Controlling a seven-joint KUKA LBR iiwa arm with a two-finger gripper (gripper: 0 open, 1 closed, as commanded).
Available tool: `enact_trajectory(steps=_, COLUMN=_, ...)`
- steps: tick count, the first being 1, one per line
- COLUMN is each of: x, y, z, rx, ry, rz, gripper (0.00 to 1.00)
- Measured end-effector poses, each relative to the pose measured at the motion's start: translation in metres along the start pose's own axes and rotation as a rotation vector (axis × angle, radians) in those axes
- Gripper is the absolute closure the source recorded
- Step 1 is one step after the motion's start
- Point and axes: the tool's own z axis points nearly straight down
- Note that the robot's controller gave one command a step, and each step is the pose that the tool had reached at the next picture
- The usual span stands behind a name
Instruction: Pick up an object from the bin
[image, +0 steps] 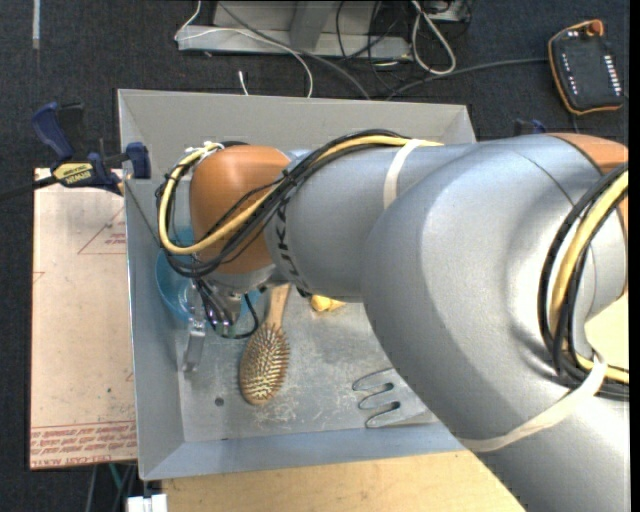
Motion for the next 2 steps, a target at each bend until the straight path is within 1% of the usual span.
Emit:
enact_trajectory(steps=1, x=0.004, y=-0.005, z=-0.059, rx=-0.005, ry=-0.01, rz=0.001, gripper=0.0)
enact_trajectory(steps=2, x=0.001, y=-0.001, z=-0.003, rx=-0.001, ry=0.001, rz=0.001, gripper=0.0)
